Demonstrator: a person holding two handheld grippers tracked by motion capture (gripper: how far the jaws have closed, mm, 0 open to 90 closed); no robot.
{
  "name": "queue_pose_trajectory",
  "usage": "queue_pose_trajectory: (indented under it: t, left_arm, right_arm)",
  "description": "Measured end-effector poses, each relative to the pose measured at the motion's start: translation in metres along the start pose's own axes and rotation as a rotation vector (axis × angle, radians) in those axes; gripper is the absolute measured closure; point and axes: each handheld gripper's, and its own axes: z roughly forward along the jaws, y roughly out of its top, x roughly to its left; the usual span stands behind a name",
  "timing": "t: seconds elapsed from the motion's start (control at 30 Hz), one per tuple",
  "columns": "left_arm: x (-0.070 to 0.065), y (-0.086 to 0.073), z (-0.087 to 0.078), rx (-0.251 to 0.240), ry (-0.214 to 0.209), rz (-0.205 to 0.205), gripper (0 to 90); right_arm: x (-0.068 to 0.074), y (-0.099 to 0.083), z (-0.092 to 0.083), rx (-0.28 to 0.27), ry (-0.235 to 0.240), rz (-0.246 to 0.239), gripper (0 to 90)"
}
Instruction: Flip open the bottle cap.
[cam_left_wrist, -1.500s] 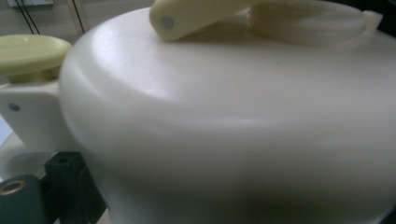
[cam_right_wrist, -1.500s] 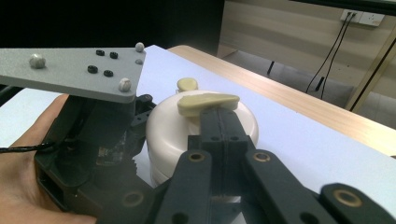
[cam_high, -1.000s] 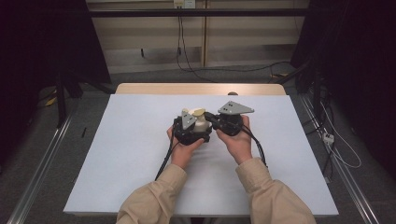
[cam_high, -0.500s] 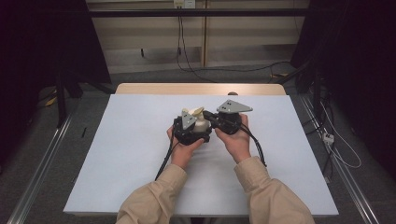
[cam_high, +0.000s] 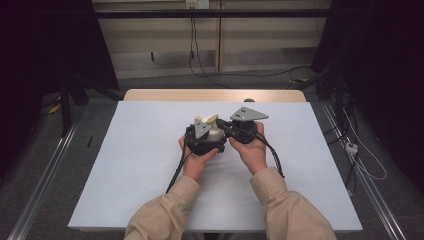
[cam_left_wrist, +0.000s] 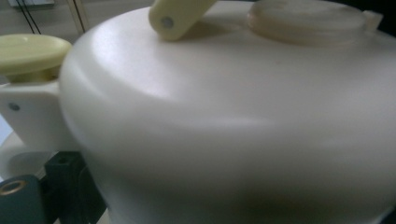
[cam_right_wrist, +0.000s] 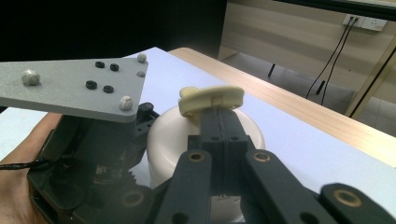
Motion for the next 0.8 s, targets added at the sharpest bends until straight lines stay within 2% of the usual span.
queue_pose_trajectory:
  t: [0.63,0.8]
  left_arm:
    - [0.0001,0.0000,0.0001,0.000,-0.001,-0.002,5.2]
    - [0.0001,0.0001,0.0001,0.000,0.000,-0.002,5.2]
  right_arm:
    - [-0.0067,0.0032,0.0040,-0.017,0.008,0.017,90.0]
    - [-0.0061,0.0084,0.0060,-0.017,0.009,-0.001,90.0]
